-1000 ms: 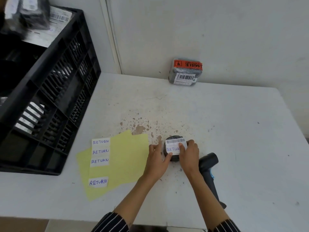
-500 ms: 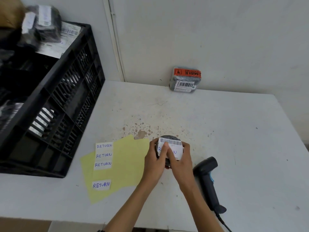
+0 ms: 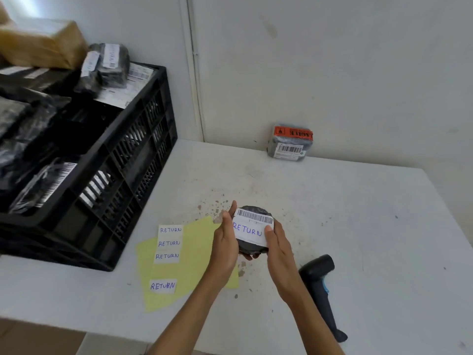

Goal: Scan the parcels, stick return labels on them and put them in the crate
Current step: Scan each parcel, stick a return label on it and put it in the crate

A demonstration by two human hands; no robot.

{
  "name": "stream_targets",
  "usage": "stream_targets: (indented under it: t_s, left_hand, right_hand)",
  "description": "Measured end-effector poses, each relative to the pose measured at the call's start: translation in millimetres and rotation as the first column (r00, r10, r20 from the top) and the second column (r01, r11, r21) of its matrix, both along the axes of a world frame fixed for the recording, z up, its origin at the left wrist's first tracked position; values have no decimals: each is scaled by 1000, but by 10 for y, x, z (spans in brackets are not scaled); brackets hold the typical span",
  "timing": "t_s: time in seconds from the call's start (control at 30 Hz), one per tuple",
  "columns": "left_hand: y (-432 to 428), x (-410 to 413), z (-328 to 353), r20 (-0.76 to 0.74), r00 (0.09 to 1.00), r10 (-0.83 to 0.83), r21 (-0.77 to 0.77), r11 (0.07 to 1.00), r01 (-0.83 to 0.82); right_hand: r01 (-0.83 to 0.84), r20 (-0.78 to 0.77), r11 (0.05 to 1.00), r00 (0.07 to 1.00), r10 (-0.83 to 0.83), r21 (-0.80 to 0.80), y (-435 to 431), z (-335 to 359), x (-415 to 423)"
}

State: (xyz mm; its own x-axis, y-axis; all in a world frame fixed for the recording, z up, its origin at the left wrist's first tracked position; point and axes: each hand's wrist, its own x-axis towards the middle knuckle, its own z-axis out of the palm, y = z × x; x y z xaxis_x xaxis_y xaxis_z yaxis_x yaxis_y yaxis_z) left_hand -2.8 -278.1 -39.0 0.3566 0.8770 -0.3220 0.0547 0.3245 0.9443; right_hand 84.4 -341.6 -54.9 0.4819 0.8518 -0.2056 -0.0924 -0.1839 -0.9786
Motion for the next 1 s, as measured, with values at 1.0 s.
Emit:
stream_targets:
  t_s: [1.0]
  left_hand:
    - [1918, -3183, 1131, -757, 309, 576, 652, 634, 417]
  right_hand:
    - [-703, 493, 712, 615, 616, -12, 2665, 1667, -1754]
